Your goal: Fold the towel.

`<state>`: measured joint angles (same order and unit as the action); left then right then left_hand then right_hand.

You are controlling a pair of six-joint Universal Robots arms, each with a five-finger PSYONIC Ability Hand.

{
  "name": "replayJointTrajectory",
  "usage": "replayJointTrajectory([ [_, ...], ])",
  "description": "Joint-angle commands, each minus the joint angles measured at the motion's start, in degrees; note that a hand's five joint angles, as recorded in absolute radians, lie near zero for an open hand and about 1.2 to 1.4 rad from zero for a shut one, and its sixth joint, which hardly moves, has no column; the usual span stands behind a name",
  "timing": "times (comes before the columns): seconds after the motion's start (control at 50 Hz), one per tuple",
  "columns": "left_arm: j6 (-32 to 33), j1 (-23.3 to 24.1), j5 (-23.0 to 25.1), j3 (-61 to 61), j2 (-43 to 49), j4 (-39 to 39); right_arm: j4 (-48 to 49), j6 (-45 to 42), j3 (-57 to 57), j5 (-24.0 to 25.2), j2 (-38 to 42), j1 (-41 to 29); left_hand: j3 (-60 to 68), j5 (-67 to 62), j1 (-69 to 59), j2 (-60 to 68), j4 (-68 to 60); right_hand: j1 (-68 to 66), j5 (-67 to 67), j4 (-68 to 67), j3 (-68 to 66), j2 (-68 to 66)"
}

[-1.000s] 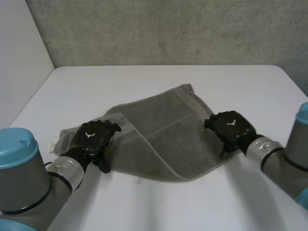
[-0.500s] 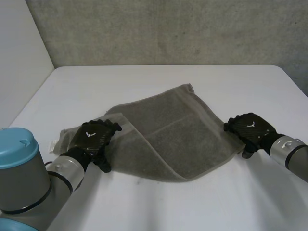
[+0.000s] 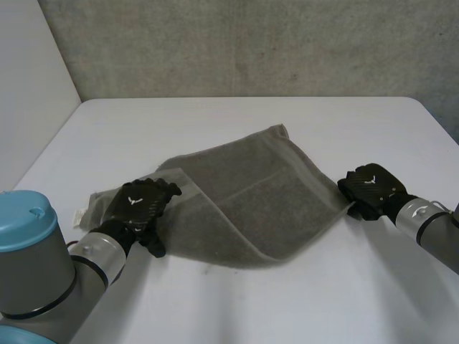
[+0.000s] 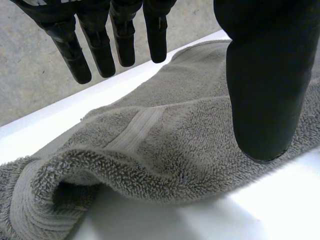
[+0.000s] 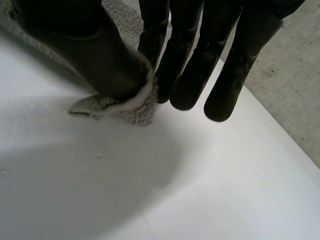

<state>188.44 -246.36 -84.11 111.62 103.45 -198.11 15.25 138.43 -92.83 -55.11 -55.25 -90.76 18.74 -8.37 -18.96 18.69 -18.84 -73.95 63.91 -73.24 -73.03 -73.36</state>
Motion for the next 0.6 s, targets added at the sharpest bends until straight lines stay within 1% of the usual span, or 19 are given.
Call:
replayJointTrajectory([
  [0.02,0.0,0.0,0.0,0.0,0.0,0.0,-0.92,0.0,-0.42,-0.52,-2.48,0.32,2.08,-2.44,-1.85,2.12,-1.97,-6.05,6.09,-6.76,-6.97,-6.64],
  [0.14,0.09,0.18,-0.44,0.17,-0.09,0.18,-1.62,-0.18,-3.14,-0.35,-6.71,0.58,2.24,-2.61,-2.02,2.29,-2.14,-6.05,6.09,-6.76,-6.97,-6.64],
  [0.18,0.09,0.35,-0.44,0.52,-1.4,0.7,-3.63,-0.44,-4.98,0.0,-10.29,0.67,2.75,-3.11,-2.52,2.79,-2.65,-6.05,6.09,-6.76,-6.97,-6.64],
  [0.2,0.09,0.35,-0.44,0.52,-1.41,0.7,-3.64,-0.44,-4.99,0.0,-10.31,0.67,2.75,-3.11,-2.52,2.79,-2.65,-6.05,6.09,-6.76,-6.97,-6.64],
  [0.22,0.26,0.44,-0.53,1.22,-2.45,0.7,-5.3,-1.57,-5.86,0.0,-12.14,0.93,2.91,-3.28,-2.69,2.96,-2.81,-6.05,6.09,-6.76,-6.97,-6.64],
  [0.26,0.26,0.62,-0.53,2.19,-5.17,0.7,-10.47,-7.61,-8.32,0.53,-15.22,2.42,2.75,-3.11,-2.53,2.8,-2.65,-6.05,6.09,-6.76,-6.97,-6.64],
  [0.28,0.26,0.62,-0.53,2.19,-5.19,0.7,-10.5,-7.65,-8.33,0.53,-15.23,2.43,2.75,-3.11,-2.52,2.79,-2.65,-6.05,6.09,-6.76,-6.97,-6.64],
  [0.3,0.35,0.62,-0.44,2.19,-6.67,0.62,-13.02,-12.69,-9.81,1.31,-16.8,3.3,2.58,-2.95,-2.36,2.63,-2.48,-6.05,6.09,-6.76,-6.97,-6.64],
  [0.32,0.35,0.62,-0.44,2.19,-6.68,0.62,-13.05,-12.74,-9.82,1.32,-16.82,3.31,2.58,-2.94,-2.36,2.63,-2.48,-6.05,6.09,-6.76,-6.97,-6.64],
  [0.36,0.44,0.44,-0.01,1.06,-8.69,0.53,-17.95,-24.64,-12.27,2.46,-19.27,5.5,2.08,-2.44,-1.85,2.12,-1.98,-6.05,6.09,-6.76,-6.97,-6.64],
  [0.38,0.44,0.44,0.0,1.05,-8.7,0.53,-17.97,-24.7,-12.28,2.46,-19.28,5.51,2.08,-2.44,-1.85,2.12,-1.97,-6.05,6.09,-6.76,-6.97,-6.64],
  [0.42,0.7,0.44,0.26,-2.88,-8.35,1.14,-22.52,-33.98,-13.07,2.81,-20.24,7.78,2.41,-2.77,-2.18,2.45,-2.31,-6.05,6.09,-6.76,-6.97,-6.64],
  [0.44,0.7,0.44,0.26,-2.9,-8.35,1.14,-22.54,-34.01,-13.08,2.81,-20.24,7.79,2.41,-2.78,-2.19,2.46,-2.31,-6.05,6.09,-6.76,-6.97,-6.64],
  [0.46,0.96,0.61,0.26,-5.69,-7.39,2.36,-24.37,-36.8,-13.16,3.25,-20.24,8.4,2.41,-2.78,-2.19,2.46,-2.31,-6.05,6.09,-6.76,-6.97,-6.64],
  [0.48,1.4,0.62,0.35,-9.02,-5.03,4.46,-25.61,-37.35,-12.82,2.99,-20.24,8.84,2.58,-2.94,-2.35,2.62,-2.48,-6.05,6.09,-6.76,-6.97,-6.64],
  [0.5,1.41,0.62,0.35,-9.06,-5.01,4.48,-25.62,-37.35,-12.81,2.99,-20.24,8.85,2.58,-2.94,-2.36,2.63,-2.48,-6.05,6.09,-6.76,-6.97,-6.64],
  [0.54,2.8,0.62,0.35,-17.97,1.72,10.43,-25.97,-37.27,-12.29,2.81,-19.72,8.85,2.75,-3.11,-2.52,2.79,-2.65,-6.05,6.09,-6.76,-6.97,-6.64],
  [0.56,2.81,0.62,0.35,-18.02,1.76,10.46,-25.97,-37.27,-12.29,2.81,-19.72,8.85,2.75,-3.11,-2.52,2.79,-2.65,-6.05,6.09,-6.76,-6.97,-6.64],
  [0.6,5.17,0.53,0.35,-27.29,8.67,16.67,-26.06,-37.18,-12.37,3.17,-19.63,8.76,2.75,-3.11,-2.52,2.79,-2.65,-6.05,6.09,-6.76,-6.97,-6.64],
])
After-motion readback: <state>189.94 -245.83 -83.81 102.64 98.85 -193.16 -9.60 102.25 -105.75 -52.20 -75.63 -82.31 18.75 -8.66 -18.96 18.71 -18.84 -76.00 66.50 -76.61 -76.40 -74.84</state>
